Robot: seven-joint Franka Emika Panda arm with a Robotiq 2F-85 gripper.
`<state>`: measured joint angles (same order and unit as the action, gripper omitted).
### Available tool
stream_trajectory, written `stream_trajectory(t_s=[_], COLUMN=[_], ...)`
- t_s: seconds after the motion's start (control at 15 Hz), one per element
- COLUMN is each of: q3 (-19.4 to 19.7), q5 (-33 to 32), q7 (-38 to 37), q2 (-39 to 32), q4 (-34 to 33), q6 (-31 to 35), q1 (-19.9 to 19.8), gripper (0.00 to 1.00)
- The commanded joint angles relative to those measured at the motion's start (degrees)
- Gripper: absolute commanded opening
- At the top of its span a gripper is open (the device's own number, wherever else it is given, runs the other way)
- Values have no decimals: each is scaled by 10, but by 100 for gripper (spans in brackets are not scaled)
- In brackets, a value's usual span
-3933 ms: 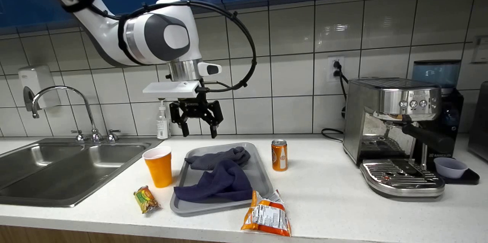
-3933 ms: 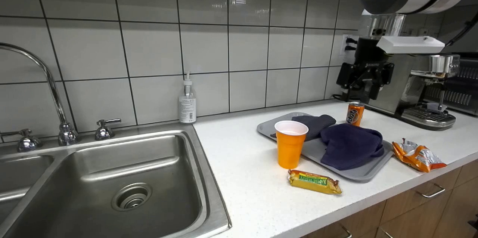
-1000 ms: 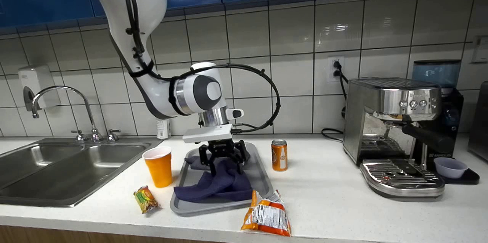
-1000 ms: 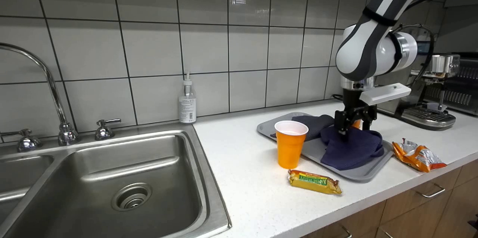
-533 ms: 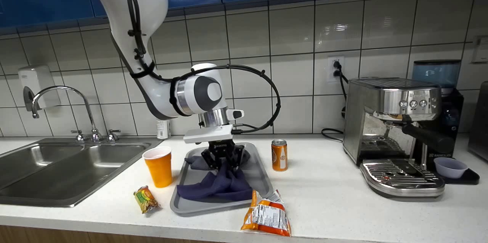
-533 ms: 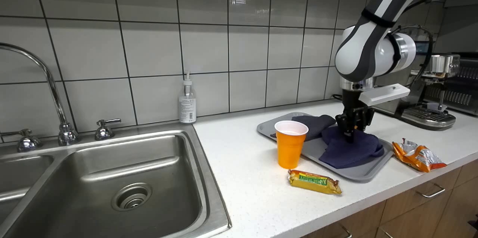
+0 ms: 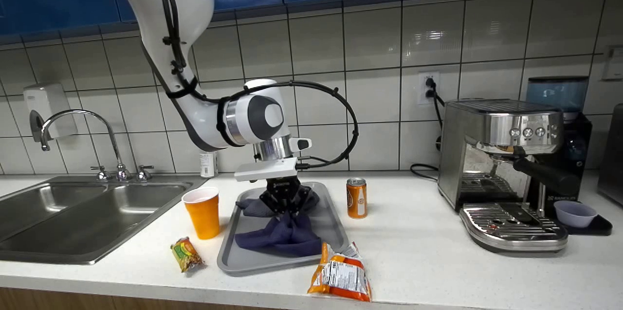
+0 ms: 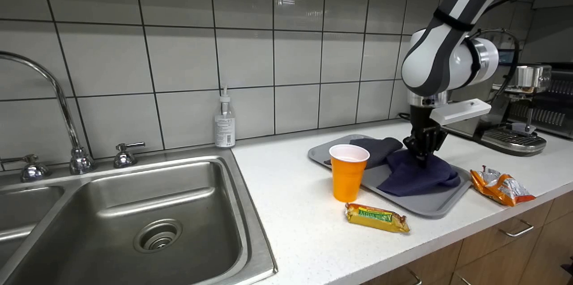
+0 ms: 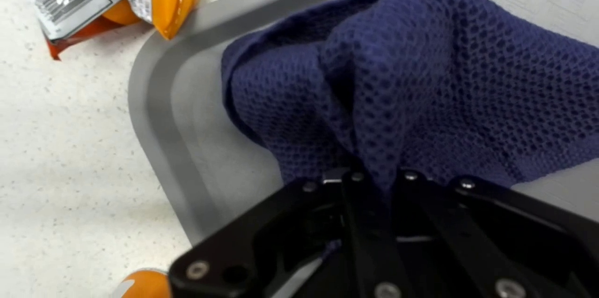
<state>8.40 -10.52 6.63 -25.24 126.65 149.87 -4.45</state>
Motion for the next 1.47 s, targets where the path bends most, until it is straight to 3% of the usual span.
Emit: stream_trajectory(t_s=[0.0, 0.6, 1.4], q3=[-2, 11, 57], q5=[-2, -4, -15], q7=[-8, -30, -65], q2=[34, 99, 159], q4=[11, 28, 48], q6=[-7, 3, 13], q1=[-2, -7, -32], gripper=[2, 2, 2])
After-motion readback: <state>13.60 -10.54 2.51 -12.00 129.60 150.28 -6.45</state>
